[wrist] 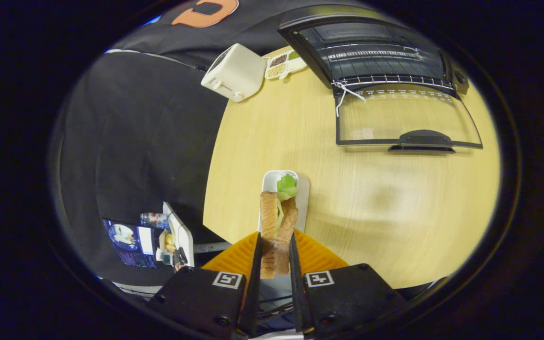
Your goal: Open the toaster oven, put the food inside, and close the toaster oven door.
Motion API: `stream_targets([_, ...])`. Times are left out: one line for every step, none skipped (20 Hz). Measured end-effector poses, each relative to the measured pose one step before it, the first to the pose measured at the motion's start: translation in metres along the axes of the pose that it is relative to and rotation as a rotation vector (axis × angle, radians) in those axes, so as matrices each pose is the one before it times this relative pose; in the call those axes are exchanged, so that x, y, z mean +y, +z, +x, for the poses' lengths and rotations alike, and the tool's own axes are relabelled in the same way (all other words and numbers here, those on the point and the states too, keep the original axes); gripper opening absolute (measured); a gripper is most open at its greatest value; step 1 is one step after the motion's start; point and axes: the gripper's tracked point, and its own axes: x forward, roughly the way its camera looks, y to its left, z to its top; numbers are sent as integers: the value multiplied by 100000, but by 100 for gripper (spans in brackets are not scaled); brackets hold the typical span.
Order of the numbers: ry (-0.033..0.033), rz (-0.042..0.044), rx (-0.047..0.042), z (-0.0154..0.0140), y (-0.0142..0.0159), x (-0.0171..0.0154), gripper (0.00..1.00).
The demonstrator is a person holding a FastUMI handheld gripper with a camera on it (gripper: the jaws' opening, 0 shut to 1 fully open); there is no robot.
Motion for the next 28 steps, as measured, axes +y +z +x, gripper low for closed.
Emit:
stream_targets([1427,-349,-778,-424,9,184,35])
stream_targets([1274,-212,-1096,-599,-42,24,35])
stream_targets([1382,715,-1982,-645,323,-28,35])
stream_targets([1711,10,-2185,-577,351,91,35])
stream_targets([2215,-38,-1817,-646,411,35,35])
stream_targets([3010,472,-2261,-841,447,128,35])
stream_targets([2945,1089,-1640,-725,550,-93,35])
stream_targets([3169,1219,-2611,-720,644,-46,35])
stream_targets([3067,885,-3422,-605,930,-81,35])
stream_targets([3030,907,-3976,-569,1012,-27,35])
stream_targets([2348,1904,-4563,-346,1206,-119,35])
stream_targets([2329,2752,-4873,-367,1421,-404,35])
stream_targets([2103,3586,-5125,-430,1326,-392,35])
stream_targets([2107,3061,-5179,-446,1129,-344,35])
stream_targets([1775,1636,-4353,-278,1170,-315,35])
stream_targets([2936,1049,-4686,-322,1017,-252,35])
stream_targets([3550,953,-4159,-62,908,98,35])
stream_targets([3078,2043,-4966,-62,620,245,35])
stream_targets([3108,1757,-6517,-223,1288,15,35])
stream_targets([1465,886,-5614,-72,1192,-401,34])
stream_targets([1361,169,-5827,-105,1206,-398,34])
stream_targets([1154,-40,-3868,70,714,-437,34])
stream_targets([1797,206,-4353,50,799,-158,34])
stream_targets([1925,1194,-2543,-51,357,65,34])
stream_targets([1803,1995,-397,81,180,-52,34])
stream_targets([920,1801,-33,-6,0,-302,34])
stream_targets([-198,1230,-820,190,184,-582,34])
stream_targets([-1564,1707,-1774,231,571,-744,34])
